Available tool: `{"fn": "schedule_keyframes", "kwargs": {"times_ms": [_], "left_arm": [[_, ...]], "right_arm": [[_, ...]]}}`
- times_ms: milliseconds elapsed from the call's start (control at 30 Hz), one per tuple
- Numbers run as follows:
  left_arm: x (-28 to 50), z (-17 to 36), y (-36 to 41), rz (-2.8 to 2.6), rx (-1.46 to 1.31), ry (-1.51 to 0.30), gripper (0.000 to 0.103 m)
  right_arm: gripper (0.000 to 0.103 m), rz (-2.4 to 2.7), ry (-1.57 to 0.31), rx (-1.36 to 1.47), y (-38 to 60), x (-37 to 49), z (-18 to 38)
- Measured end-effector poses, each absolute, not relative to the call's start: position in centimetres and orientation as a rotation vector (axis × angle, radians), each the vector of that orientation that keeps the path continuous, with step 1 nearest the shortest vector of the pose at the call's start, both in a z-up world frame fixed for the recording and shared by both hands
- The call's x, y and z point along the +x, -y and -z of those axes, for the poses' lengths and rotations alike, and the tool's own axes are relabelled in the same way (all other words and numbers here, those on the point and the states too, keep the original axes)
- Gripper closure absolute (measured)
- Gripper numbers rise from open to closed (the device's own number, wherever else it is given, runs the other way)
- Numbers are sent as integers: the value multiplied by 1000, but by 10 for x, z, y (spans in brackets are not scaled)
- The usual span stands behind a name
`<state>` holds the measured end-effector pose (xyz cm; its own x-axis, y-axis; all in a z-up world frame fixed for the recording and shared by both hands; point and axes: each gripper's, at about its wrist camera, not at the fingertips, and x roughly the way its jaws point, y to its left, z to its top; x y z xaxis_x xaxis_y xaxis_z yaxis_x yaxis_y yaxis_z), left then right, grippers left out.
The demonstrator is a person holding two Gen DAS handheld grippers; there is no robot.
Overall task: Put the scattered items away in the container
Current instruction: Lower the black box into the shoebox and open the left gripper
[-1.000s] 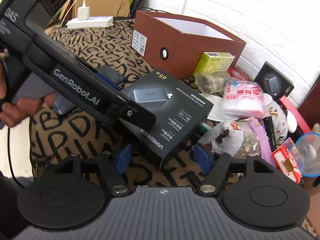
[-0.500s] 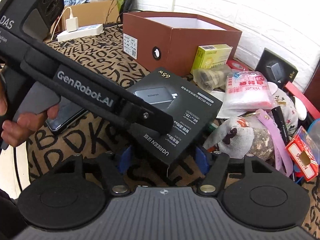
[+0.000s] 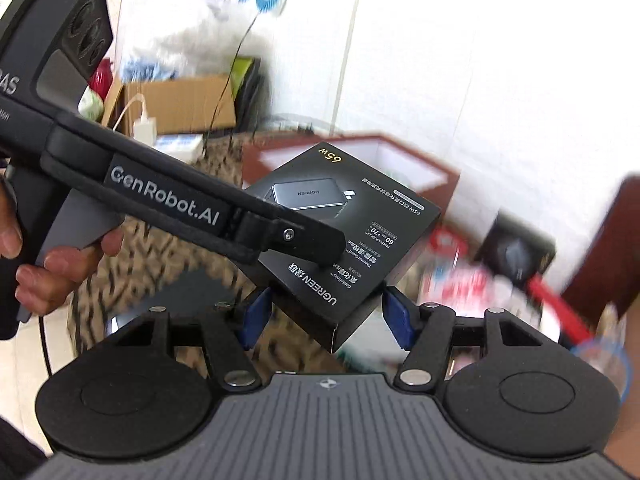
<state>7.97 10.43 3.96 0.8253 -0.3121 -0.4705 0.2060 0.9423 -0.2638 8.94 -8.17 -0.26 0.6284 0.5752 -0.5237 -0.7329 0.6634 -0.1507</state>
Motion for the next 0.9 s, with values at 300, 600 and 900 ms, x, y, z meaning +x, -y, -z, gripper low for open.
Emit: {"fn": "schedule_keyframes", "kwargs": {"times_ms": [300,600,900], "left_arm": [[161,-76,-156,209,-193,-519,19],[237,-37,-192,135,-139,-661,19],[288,-6,-200,122,-119,-766,19]], "right_arm": [[36,-767,-451,-291,20,167,-28],[36,-786,-671,-176,-19,254,0],[35,-760,-797,-176,-43,289,27]]}}
